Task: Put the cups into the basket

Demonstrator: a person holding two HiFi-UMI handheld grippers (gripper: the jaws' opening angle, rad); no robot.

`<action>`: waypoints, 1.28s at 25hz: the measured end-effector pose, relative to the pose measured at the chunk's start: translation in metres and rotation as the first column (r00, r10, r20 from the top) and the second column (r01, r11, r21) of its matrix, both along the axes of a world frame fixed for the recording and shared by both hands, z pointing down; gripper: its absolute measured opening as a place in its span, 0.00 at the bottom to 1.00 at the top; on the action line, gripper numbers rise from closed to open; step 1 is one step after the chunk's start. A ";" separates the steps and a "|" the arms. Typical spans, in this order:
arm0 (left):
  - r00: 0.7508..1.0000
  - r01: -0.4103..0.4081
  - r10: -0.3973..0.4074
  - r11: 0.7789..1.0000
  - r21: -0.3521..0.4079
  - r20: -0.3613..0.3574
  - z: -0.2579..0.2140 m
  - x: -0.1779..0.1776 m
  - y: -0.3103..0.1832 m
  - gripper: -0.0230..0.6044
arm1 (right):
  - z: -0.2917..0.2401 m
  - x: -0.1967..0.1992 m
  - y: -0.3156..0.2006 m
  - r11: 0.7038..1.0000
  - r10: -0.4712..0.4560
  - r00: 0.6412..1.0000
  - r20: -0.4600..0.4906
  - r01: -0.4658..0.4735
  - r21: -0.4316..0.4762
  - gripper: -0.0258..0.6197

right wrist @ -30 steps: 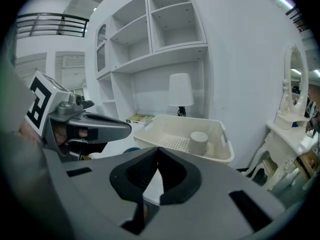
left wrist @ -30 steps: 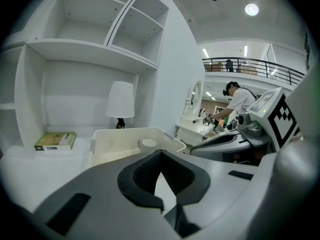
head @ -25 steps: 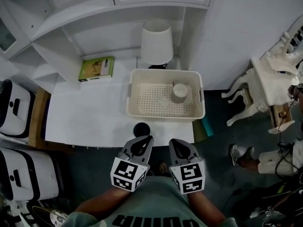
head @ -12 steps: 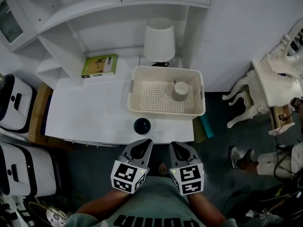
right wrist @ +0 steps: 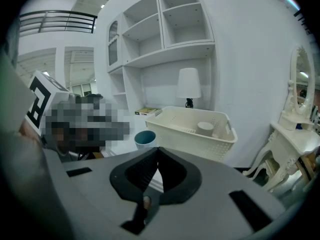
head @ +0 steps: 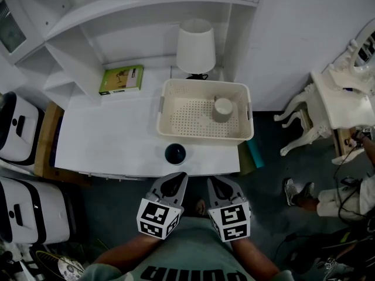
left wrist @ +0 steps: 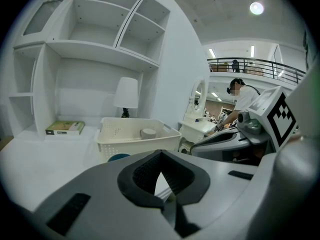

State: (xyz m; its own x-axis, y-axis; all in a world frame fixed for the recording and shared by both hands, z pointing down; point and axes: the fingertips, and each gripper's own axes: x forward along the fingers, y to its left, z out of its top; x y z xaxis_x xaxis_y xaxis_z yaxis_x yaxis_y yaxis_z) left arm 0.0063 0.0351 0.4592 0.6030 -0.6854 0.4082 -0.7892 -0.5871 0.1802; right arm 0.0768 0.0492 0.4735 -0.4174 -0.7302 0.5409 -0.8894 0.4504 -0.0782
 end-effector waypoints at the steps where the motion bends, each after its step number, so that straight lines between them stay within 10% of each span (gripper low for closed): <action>1: 1.000 0.000 0.000 1.000 0.000 -0.001 0.000 0.000 0.000 0.05 | 0.000 -0.001 0.000 1.000 -0.001 1.000 -0.001 0.001 0.000 0.07; 32: 0.999 0.049 -0.049 0.999 -0.014 -0.006 -0.002 -0.018 0.003 0.05 | -0.003 -0.009 -0.001 1.000 -0.009 1.000 0.023 0.009 0.009 0.07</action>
State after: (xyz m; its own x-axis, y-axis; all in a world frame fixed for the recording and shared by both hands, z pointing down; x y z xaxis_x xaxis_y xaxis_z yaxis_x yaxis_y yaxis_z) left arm -0.0121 0.0385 0.4574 0.5714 -0.7085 0.4142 -0.8158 -0.5450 0.1933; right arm 0.0677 0.0479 0.4705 -0.4363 -0.7313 0.5242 -0.8834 0.4590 -0.0948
